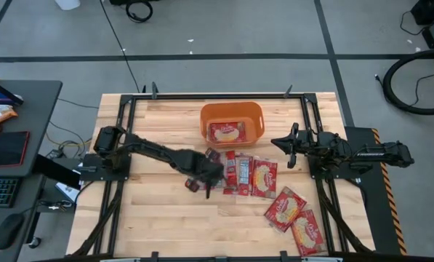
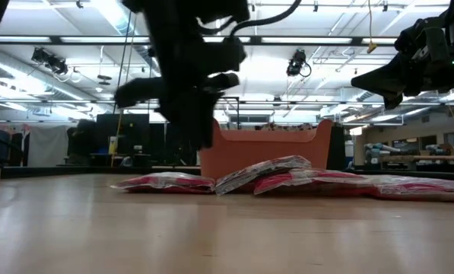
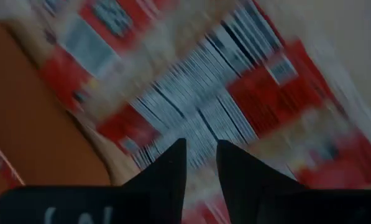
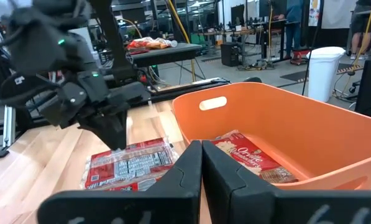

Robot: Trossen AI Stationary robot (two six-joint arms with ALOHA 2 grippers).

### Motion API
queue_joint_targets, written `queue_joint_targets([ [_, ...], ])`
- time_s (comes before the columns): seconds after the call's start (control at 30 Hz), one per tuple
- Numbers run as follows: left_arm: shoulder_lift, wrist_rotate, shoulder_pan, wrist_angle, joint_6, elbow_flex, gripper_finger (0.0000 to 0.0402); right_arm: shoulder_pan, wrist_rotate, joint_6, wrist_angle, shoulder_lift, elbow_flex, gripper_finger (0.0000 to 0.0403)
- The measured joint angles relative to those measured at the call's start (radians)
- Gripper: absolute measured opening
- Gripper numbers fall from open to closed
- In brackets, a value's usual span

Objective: Sort popcorn bags into baskets
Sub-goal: Put the red popcorn bag into the orange bin

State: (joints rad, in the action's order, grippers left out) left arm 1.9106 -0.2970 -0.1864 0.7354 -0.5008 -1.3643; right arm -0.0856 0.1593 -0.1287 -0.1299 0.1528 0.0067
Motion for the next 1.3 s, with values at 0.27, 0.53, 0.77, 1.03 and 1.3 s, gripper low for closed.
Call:
queue_joint_targets([
  [0.27,-0.003,-0.116,-0.088,0.192,0.018,0.075,0.0176,0.0,0.0,0.0,-0.001,0.0,0.0,0.0017],
  [0.53,-0.002,-0.328,-0.094,0.134,-0.045,0.233,0.0201,0.0,0.0,0.0,-0.005,0.0,0.0,0.0017],
  [0.77,-0.002,-0.367,-0.096,-0.038,-0.165,0.309,0.0182,0.0,0.0,0.0,-0.004,0.0,0.0,0.0017],
  [1.03,-0.003,-0.366,-0.098,-0.15,-0.206,0.323,0.0167,0.0,0.001,0.0,-0.005,0.0,0.0,0.0017],
  [1.3,-0.006,-0.295,-0.096,-0.162,-0.097,0.323,0.0104,0.0,0.001,0.0,-0.005,0.0,0.0,0.0017],
])
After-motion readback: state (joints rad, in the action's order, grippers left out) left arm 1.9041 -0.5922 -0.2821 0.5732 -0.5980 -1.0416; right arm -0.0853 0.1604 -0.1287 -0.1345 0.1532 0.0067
